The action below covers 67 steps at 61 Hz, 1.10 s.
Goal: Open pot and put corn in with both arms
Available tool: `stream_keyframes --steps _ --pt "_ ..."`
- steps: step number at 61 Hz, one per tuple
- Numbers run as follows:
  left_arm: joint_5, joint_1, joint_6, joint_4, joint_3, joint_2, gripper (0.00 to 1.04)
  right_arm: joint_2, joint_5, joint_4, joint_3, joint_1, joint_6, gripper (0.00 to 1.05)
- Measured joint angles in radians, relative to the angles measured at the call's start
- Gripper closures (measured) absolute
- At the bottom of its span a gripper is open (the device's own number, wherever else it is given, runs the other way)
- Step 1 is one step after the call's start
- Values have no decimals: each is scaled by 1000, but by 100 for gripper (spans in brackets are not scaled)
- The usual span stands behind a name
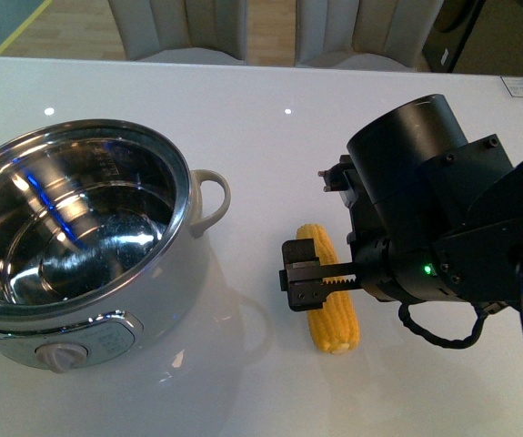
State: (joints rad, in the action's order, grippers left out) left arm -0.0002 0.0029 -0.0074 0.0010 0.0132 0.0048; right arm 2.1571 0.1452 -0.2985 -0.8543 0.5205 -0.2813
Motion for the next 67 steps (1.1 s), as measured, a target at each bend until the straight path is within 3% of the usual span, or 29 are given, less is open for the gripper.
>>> stream_keyframes --steps 35,52,67 --pt "0 0 0 0 0 0 7 134 27 -11 -53 62 103 10" --pt "0 0 0 0 0 0 7 140 26 -11 -53 62 110 54" --pt "0 0 0 0 0 0 7 119 3 -21 -34 48 82 73"
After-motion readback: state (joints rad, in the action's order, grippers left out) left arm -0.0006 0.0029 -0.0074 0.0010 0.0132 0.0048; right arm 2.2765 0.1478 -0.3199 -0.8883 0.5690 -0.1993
